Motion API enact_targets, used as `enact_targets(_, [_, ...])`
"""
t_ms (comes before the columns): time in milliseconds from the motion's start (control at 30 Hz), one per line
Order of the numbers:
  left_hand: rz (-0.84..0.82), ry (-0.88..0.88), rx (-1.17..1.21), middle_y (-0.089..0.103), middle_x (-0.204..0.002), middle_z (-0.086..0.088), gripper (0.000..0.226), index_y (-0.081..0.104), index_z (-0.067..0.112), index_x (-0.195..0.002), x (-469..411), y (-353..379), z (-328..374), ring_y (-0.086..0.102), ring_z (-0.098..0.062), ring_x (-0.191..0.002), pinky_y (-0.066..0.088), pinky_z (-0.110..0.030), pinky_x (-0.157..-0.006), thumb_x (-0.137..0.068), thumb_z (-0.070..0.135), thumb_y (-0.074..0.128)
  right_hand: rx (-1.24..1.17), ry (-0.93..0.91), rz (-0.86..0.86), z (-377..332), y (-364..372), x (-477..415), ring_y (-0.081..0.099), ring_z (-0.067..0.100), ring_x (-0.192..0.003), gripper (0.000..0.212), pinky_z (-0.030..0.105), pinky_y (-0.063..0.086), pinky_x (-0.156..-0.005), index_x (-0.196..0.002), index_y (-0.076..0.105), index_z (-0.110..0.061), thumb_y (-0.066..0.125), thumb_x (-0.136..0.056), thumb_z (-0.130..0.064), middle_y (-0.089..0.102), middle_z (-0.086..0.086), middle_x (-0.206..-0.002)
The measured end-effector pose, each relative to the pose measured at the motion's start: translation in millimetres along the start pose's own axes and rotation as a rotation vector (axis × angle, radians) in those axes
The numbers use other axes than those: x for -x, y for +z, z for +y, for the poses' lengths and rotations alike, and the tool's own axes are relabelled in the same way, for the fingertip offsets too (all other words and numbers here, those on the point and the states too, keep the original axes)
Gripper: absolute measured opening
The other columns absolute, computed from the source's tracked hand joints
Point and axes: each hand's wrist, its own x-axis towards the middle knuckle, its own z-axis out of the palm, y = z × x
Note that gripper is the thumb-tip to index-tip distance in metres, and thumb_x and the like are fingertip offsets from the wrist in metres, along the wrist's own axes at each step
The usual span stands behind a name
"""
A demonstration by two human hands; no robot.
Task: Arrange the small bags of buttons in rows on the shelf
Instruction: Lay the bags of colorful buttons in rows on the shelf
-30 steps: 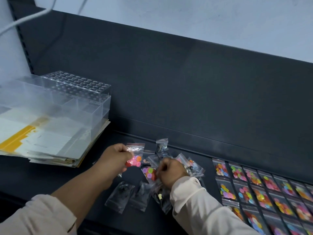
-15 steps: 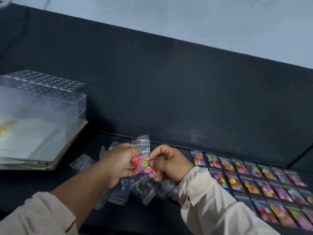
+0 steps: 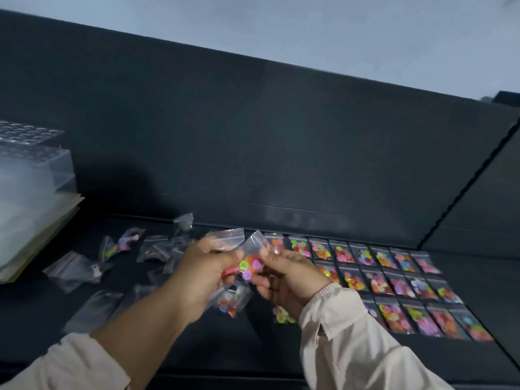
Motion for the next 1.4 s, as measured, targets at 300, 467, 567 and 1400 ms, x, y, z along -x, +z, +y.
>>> enact_targets(300, [-0.089, 0.033, -0.206, 0.071, -0.082, -0.003, 0.021, 0.065, 0.015, -0.095, 25.1, 47.9, -10.7, 0.061, -0.011, -0.066, 0.048, -0.025, -0.060, -0.079, 0.004, 0.073, 0.103, -0.104, 0.060, -6.3, -55.1, 36.5, 0.053, 0.009, -0.039, 0.014, 0.018, 0.044, -0.040, -0.075, 0.056, -0.007, 0.058, -0.088, -0.003, 0.057, 0.001, -0.049])
enact_targets(467, [-0.062, -0.062, -0.266, 0.068, -0.098, -0.009, 0.031, 0.058, 0.009, -0.102, 33.6, 60.6, -20.2, 0.065, -0.018, -0.080, 0.050, -0.025, -0.061, -0.076, 0.012, 0.076, 0.241, -0.138, 0.140, -7.2, -87.3, 55.9, 0.051, 0.011, -0.042, 0.012, 0.018, 0.040, -0.038, -0.075, 0.059, -0.006, 0.061, -0.085, -0.002, 0.058, 0.006, -0.055])
enact_targets(567, [0.019, -0.139, -0.177, 0.067, -0.089, -0.010, 0.013, 0.060, 0.008, -0.092, 38.5, 64.9, -21.8, 0.062, -0.018, -0.074, 0.050, -0.026, -0.060, -0.082, 0.008, 0.069, 0.436, -0.121, 0.146, -1.7, -102.2, 65.5, 0.050, 0.011, -0.046, 0.016, 0.018, 0.041, -0.040, -0.074, 0.058, -0.009, 0.057, -0.090, -0.008, 0.056, 0.005, -0.059])
enact_targets(1400, [0.054, -0.155, -0.293, 0.069, -0.101, -0.007, 0.027, 0.061, 0.017, -0.104, 40.3, 47.9, -40.9, 0.067, -0.020, -0.091, 0.052, -0.027, -0.071, -0.081, 0.007, 0.070, 1.165, -0.185, 0.113, 64.3, -92.3, 34.2, 0.058, 0.010, -0.085, 0.026, 0.016, 0.045, -0.079, -0.074, 0.052, -0.036, 0.065, -0.081, -0.015, 0.061, -0.009, -0.085])
